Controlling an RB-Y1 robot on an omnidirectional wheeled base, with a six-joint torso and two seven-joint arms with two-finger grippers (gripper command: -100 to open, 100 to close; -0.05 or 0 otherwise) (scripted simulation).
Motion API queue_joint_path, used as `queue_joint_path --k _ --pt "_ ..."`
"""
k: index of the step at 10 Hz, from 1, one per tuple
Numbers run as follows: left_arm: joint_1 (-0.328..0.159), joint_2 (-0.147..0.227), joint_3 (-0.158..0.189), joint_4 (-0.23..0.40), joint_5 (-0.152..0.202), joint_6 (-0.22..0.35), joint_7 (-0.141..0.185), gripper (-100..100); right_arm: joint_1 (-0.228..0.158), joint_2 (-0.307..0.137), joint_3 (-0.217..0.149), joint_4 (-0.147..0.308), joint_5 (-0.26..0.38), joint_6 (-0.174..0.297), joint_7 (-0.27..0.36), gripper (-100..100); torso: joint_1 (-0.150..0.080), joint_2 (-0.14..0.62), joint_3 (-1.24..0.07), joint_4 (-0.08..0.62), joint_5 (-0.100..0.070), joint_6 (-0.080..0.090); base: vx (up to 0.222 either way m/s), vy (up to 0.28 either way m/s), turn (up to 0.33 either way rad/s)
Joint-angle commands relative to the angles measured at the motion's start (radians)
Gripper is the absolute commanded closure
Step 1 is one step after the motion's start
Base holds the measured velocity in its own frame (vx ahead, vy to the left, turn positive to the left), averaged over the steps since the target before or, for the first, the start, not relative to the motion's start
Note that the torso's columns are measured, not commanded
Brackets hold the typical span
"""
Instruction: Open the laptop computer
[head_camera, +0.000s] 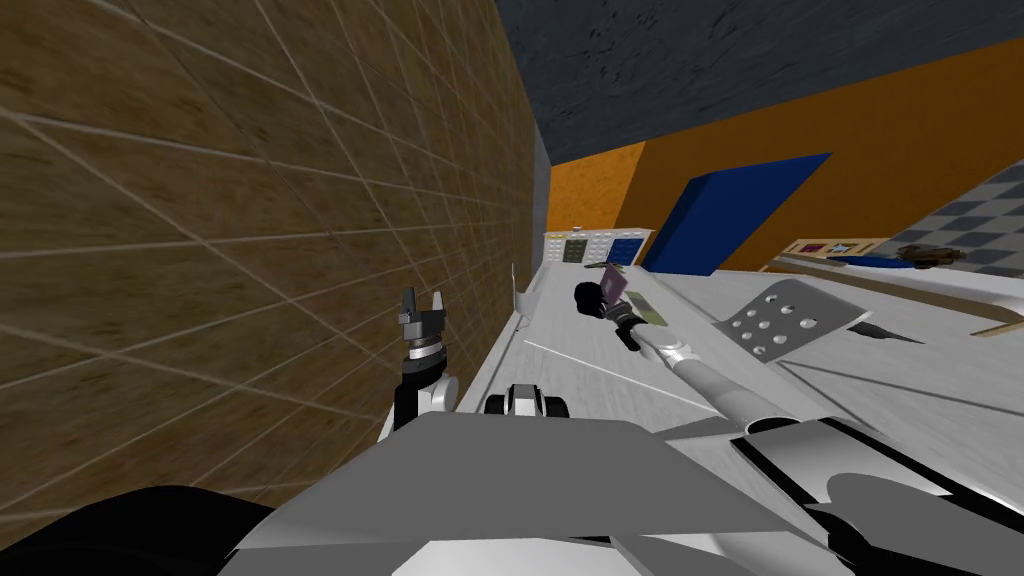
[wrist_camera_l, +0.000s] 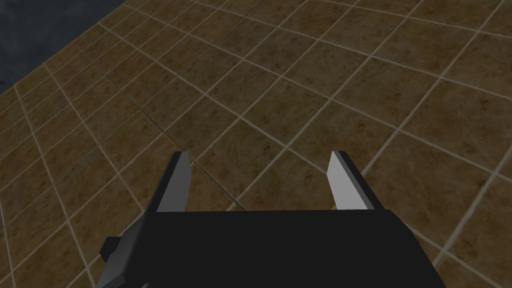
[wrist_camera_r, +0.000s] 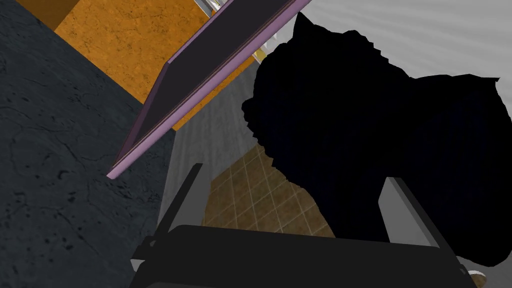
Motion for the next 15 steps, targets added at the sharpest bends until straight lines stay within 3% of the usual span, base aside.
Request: queue_joint_path --k 1,2,3,6,8,11,15 --pt "0.000 0.000 0.000 0.000 0.000 0.000 0.000 0 -0.040 -0.047 0.031 0.057 0.025 0.045 0.023 -100 0.001 0.000 0.000 0.000 0.000 0.000 0.013 0.033 0.126" --pt "0.000 0.000 0.000 0.000 0.000 0.000 0.000 0 -0.061 -0.069 0.039 0.089 0.054 0.060 0.032 -100 0.002 0.000 0.000 0.000 0.001 0.000 0.021 0.040 0.159" --pt "0.000 0.000 0.000 0.000 0.000 0.000 0.000 0 -0.061 -0.069 0.039 0.094 0.036 0.060 0.032 -100 0.003 0.000 0.000 0.000 0.001 -0.001 0.025 0.028 0.033" --pt "0.000 0.000 0.000 0.000 0.000 0.000 0.000 0 -0.081 -0.091 0.047 0.128 0.081 0.074 0.041 -100 0.002 0.003 0.002 0.001 0.001 0.000 0.012 0.018 0.036" --pt "0.000 0.000 0.000 0.000 0.000 0.000 0.000 0 -0.114 -0.129 0.060 0.184 0.127 0.098 0.056 -100 0.003 0.003 0.002 0.002 0.002 0.000 0.010 0.027 0.098" --pt "0.000 0.000 0.000 0.000 0.000 0.000 0.000 0 -0.114 -0.129 0.060 0.184 0.127 0.098 0.056 -100 0.003 0.004 0.002 0.001 0.001 0.000 0.010 0.009 0.005" --pt "0.000 0.000 0.000 0.000 0.000 0.000 0.000 0 -0.152 -0.178 0.075 0.246 0.182 0.125 0.074 -100 0.005 0.002 0.001 0.001 0.002 -0.001 0.010 0.019 0.072"
